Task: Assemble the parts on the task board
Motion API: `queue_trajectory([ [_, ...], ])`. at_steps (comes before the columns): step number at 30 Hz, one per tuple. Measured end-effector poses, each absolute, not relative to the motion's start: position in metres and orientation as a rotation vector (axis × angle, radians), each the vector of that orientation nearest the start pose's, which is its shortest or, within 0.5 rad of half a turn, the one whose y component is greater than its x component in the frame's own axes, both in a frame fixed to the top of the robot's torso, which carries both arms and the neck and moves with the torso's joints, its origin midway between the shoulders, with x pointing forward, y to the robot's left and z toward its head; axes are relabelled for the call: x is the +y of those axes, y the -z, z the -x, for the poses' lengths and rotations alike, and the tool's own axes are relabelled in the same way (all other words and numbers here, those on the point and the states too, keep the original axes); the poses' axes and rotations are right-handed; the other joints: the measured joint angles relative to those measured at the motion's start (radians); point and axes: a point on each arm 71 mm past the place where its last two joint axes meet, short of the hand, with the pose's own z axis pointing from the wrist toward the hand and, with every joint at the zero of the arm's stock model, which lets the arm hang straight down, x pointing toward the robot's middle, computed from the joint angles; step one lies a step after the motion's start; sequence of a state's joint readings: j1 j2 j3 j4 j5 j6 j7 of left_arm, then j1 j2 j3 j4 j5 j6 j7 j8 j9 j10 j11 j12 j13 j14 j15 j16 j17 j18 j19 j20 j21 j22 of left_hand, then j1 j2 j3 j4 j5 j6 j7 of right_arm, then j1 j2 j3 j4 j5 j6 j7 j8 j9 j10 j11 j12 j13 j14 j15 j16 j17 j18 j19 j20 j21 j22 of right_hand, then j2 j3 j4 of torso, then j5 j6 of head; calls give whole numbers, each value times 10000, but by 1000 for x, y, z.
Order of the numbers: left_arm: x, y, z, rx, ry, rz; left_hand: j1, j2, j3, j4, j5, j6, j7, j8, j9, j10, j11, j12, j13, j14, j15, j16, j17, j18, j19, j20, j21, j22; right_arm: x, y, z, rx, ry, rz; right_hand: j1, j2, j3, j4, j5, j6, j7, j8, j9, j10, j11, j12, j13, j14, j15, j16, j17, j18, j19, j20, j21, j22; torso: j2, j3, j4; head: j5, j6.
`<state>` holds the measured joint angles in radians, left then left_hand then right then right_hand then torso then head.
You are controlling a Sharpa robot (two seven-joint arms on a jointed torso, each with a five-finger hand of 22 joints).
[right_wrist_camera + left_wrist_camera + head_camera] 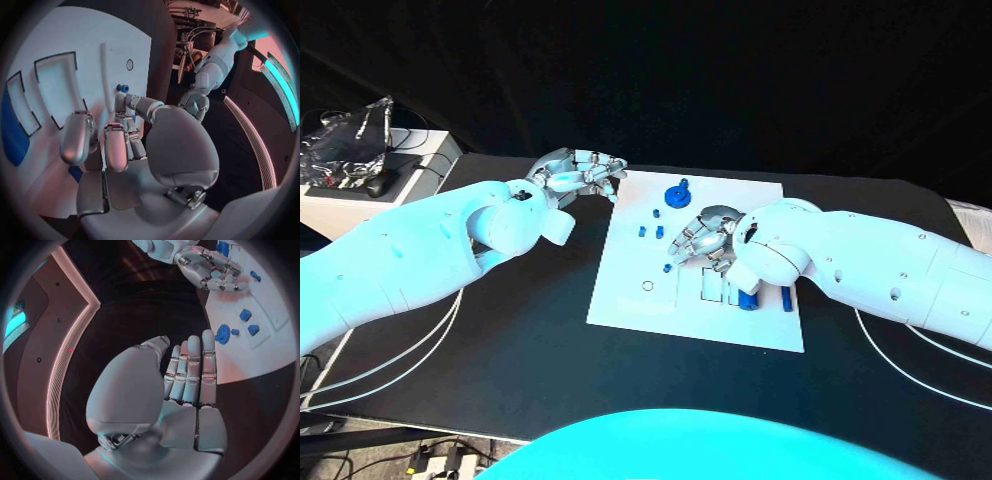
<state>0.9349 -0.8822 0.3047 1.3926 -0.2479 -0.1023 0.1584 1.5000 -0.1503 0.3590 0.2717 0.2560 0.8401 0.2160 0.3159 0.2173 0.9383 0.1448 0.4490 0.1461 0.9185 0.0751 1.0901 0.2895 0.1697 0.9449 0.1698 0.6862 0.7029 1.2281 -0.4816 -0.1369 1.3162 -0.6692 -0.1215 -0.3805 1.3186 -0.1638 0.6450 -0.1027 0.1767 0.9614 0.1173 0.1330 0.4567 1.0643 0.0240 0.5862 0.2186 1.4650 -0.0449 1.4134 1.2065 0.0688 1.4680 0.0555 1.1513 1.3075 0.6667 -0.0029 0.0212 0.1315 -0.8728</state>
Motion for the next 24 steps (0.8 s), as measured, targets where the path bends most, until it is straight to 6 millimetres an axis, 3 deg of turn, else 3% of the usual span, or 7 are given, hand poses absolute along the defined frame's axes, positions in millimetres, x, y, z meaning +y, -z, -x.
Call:
queue_trajectory([
  [4, 271, 208, -499, 15548, 14604, 11466, 0, 0, 0, 0, 0, 0, 0, 0, 0, 0, 0, 0, -2, 0, 0, 0, 1, -1, 0, 0, 0, 0, -95, 242, -492, 22580, -8615, -5201, 0, 0, 194, -55, 94, 20, 26, 3, 13, -225, 74, 11, 928, 0, 0, 0, 0, 1, 0, 0, 0, 0, -7, -6, -7, -12, 31],
  [7, 272, 208, -499, 15551, 14600, 11464, 0, 0, 16, 16, 0, 0, 0, 0, 0, 0, 0, 0, -9, 0, 0, 0, 1, -1, 0, 0, 0, 0, -109, 234, -494, 22105, -8954, -5335, 0, 0, 231, -91, 392, 73, 274, 191, 91, -385, 291, 157, 1451, 17, 170, 0, 14, 0, -13, 13, 0, 0, -13, -7, -13, -55, 106],
  [9, 272, 208, -498, 15544, 14600, 11462, 0, 0, 56, 0, 0, 0, 0, 0, -5, 0, 0, 0, -8, 0, 0, 0, 1, -1, 0, 0, 0, 4, -120, 228, -496, 21710, -9188, -5313, 0, 0, 211, -71, 482, 114, 317, 259, 140, -361, 348, 221, 1451, 0, 186, 64, 118, 1, -53, 62, -1, -1, -13, -8, -16, -97, 163],
  [16, 273, 214, -491, 15408, 14770, 11411, -53, -53, 114, -58, 0, 88, -87, 196, 12, 8, -8, 69, -8, -4, -3, -31, 1, -1, 0, 0, 0, 9, -166, 199, -501, 19706, -9675, -3952, -149, -149, -199, 212, 604, 115, 318, 548, 272, -437, 429, -201, 1841, 35, 221, 216, 390, -1, -19, 138, 387, -1, -34, 1, -61, -362, 491],
  [20, 270, 214, -488, 15159, 15087, 11252, -53, -53, 225, -85, 0, 223, -276, 301, 54, 132, -132, 69, -9, -54, -53, -47, 2, -2, -56, -56, 0, 22, -192, 184, -503, 18446, -9479, -2747, -270, -363, -387, 355, 614, -65, 328, 564, 236, -591, 474, -1150, 1080, 16, 320, 253, 473, -2, -19, 213, 503, -1, -68, 25, -106, -563, 716],
  [24, 269, 216, -485, 14961, 15328, 11157, -53, -53, 251, -111, -37, 215, -284, 301, 54, 147, -146, 69, -18, -54, -53, -65, 2, -3, -55, -55, 0, 22, -208, 174, -503, 17400, -9181, -1573, -314, -474, -506, 474, 614, -106, 357, 556, 175, -607, 529, -1684, 658, 34, 363, 263, 528, 0, -20, 239, 531, -2, -105, 46, -138, -713, 869],
])
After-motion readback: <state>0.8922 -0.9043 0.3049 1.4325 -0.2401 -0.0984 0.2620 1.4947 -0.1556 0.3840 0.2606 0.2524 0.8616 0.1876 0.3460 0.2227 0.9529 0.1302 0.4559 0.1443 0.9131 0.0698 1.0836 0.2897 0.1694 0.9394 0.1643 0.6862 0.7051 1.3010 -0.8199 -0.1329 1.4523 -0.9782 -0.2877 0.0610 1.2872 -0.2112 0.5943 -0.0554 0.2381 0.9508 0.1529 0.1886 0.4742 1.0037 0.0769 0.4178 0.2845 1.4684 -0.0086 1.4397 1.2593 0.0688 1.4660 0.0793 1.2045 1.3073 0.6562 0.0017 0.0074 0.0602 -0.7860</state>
